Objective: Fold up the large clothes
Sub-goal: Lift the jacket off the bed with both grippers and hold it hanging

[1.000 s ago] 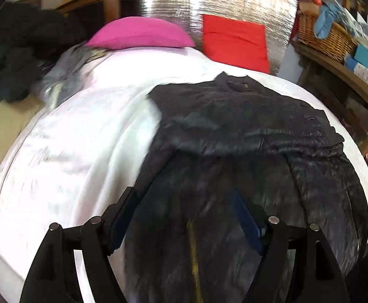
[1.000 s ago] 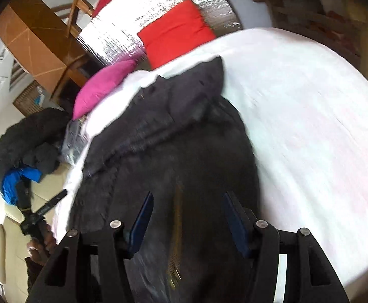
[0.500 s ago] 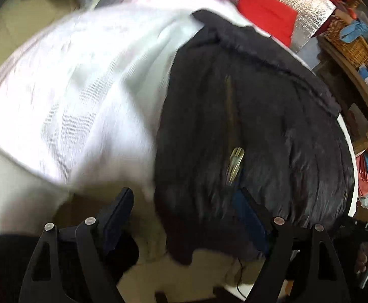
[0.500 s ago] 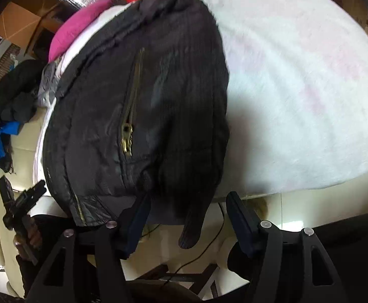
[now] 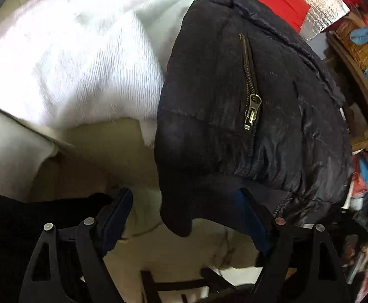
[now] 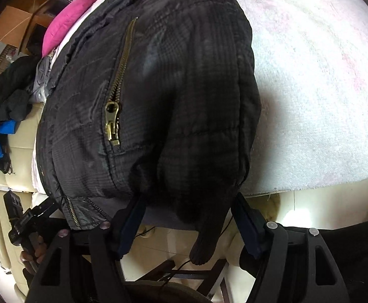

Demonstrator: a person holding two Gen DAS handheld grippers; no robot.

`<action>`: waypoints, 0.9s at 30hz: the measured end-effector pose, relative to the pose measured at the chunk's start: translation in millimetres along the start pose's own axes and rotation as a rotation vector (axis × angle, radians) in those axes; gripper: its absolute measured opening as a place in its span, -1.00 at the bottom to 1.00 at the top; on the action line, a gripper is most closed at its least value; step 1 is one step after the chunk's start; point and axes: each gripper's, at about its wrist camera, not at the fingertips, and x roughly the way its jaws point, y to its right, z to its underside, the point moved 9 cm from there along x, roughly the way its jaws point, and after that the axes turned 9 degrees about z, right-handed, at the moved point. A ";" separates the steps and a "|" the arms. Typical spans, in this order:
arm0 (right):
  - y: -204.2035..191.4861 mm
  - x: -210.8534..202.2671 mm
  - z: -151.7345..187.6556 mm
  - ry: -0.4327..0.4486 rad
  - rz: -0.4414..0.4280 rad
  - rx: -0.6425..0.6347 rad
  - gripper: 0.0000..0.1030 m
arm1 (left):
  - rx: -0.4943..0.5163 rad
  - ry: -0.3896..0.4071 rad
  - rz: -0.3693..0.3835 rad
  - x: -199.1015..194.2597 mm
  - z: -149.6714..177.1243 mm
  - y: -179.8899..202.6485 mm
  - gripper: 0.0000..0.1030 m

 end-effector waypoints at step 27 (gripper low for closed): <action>-53.8 -12.7 16.6 0.067 0.136 -0.123 0.08 | 0.337 0.156 -0.290 -24.1 -6.9 35.5 0.63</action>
